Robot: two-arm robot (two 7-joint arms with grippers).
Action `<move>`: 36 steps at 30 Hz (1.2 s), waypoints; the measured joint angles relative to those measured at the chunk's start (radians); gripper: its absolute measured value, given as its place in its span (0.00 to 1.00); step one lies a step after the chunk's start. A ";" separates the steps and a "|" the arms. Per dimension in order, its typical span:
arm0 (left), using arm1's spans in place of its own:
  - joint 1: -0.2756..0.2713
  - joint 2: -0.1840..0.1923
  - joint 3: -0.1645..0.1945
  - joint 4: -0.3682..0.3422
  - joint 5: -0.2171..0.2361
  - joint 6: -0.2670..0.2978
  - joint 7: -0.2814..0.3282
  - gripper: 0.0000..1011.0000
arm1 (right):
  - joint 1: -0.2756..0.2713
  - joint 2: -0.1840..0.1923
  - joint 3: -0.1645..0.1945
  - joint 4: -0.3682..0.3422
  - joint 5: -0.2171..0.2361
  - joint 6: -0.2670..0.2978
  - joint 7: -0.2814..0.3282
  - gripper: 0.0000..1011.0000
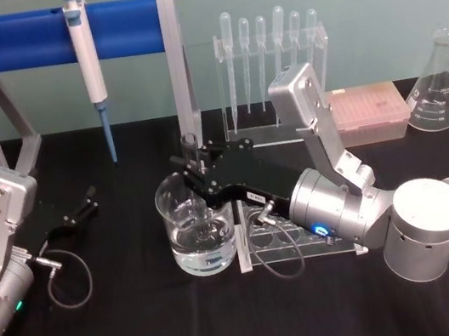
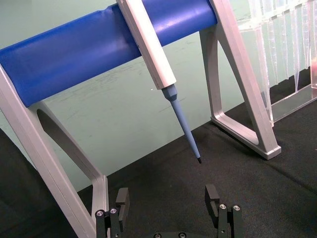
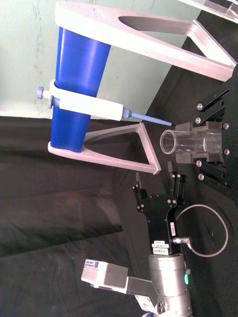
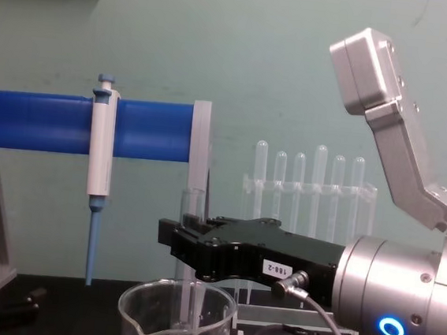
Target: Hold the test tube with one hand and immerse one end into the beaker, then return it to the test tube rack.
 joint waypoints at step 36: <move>0.000 0.000 0.000 0.000 0.000 0.000 0.000 0.99 | 0.000 0.000 0.000 0.000 0.000 0.000 0.000 0.22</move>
